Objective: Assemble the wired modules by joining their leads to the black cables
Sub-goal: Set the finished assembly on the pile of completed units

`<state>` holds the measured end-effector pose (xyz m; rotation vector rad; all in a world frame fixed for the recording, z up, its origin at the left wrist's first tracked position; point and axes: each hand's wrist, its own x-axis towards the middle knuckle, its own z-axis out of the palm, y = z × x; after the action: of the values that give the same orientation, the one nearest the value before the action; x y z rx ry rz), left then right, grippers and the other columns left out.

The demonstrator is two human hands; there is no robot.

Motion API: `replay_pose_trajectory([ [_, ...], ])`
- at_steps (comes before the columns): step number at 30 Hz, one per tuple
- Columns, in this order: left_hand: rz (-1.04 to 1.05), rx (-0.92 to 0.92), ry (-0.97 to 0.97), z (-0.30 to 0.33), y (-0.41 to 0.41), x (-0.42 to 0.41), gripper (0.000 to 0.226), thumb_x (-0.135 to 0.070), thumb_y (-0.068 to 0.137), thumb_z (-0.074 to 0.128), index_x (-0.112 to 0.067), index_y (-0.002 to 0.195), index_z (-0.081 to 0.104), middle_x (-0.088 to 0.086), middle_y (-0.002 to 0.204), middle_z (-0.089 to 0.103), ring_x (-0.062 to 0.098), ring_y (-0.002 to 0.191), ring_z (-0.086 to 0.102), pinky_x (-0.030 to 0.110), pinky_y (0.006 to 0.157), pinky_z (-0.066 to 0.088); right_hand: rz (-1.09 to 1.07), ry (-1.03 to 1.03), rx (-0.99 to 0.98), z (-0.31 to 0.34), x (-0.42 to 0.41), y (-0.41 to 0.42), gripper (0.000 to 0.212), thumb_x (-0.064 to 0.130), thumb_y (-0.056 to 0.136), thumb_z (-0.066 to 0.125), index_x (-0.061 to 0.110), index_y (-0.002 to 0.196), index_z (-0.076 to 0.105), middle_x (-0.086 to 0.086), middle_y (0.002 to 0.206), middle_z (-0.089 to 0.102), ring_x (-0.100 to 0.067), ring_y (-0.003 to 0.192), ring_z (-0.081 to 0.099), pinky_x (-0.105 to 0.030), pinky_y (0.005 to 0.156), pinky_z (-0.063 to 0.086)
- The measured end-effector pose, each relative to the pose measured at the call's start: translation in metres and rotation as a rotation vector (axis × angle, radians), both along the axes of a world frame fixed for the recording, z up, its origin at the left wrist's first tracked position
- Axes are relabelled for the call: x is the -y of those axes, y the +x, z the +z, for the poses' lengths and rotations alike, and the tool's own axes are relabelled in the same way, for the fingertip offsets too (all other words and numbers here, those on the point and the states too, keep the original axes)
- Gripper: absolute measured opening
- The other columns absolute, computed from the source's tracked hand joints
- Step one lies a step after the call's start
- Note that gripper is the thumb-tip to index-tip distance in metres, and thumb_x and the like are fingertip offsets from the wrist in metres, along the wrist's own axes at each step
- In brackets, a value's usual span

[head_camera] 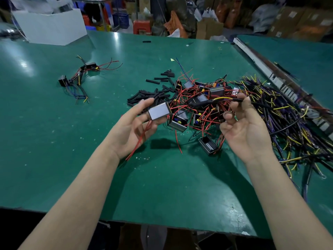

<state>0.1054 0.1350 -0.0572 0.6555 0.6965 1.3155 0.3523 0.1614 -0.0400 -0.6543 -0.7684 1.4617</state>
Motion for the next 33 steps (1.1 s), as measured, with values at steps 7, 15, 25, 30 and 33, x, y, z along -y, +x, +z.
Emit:
replay_pose_trajectory([
  [7, -0.130, -0.386, 0.176, -0.017, 0.011, 0.000, 0.067, -0.004, 0.066, 0.075, -0.030, 0.124, 0.054, -0.008, 0.094, 0.070, 0.006, 0.066, 0.059, 0.017, 0.060, 0.048, 0.099, 0.024, -0.005, 0.000, 0.005, -0.009, 0.018, 0.035, 0.088, 0.047, 0.031, 0.087, 0.065, 0.014, 0.078, 0.068, -0.009, 0.083, 0.066, -0.026, 0.064, 0.037],
  [15, 0.172, -0.317, 0.155, -0.015, 0.019, -0.009, 0.055, -0.011, 0.061, 0.081, -0.022, 0.108, 0.055, -0.007, 0.083, 0.065, 0.003, 0.069, 0.060, 0.013, 0.057, 0.046, 0.230, 0.072, 0.036, 0.001, 0.007, -0.012, 0.026, 0.039, 0.086, 0.048, 0.038, 0.084, 0.073, 0.016, 0.091, 0.072, -0.008, 0.090, 0.068, -0.021, 0.064, 0.048],
  [25, 0.043, 0.098, -0.073, -0.004, 0.012, -0.003, 0.013, -0.029, 0.074, 0.061, -0.017, 0.071, 0.064, -0.002, 0.061, 0.059, 0.010, 0.055, 0.063, 0.019, 0.052, 0.051, 0.207, 0.053, 0.102, -0.007, 0.001, -0.010, 0.019, 0.038, 0.084, 0.053, 0.032, 0.092, 0.069, 0.012, 0.089, 0.072, -0.007, 0.074, 0.066, -0.018, 0.056, 0.046],
  [30, -0.054, 0.008, -0.023, -0.006, 0.013, -0.002, 0.013, -0.020, 0.074, 0.055, -0.020, 0.086, 0.059, -0.007, 0.068, 0.054, 0.003, 0.050, 0.048, 0.014, 0.048, 0.034, 0.024, -0.016, -0.008, -0.002, -0.004, -0.003, 0.021, 0.039, 0.082, 0.053, 0.030, 0.078, 0.071, 0.013, 0.071, 0.066, -0.004, 0.059, 0.056, -0.016, 0.049, 0.037],
  [33, -0.085, -0.038, -0.014, -0.006, 0.015, -0.002, 0.022, -0.021, 0.076, 0.057, -0.022, 0.098, 0.058, -0.007, 0.074, 0.054, 0.005, 0.059, 0.054, 0.016, 0.053, 0.041, -0.029, -0.044, -0.057, 0.001, -0.005, 0.000, 0.015, 0.040, 0.082, 0.054, 0.030, 0.084, 0.064, 0.014, 0.067, 0.062, -0.004, 0.057, 0.055, -0.015, 0.048, 0.036],
])
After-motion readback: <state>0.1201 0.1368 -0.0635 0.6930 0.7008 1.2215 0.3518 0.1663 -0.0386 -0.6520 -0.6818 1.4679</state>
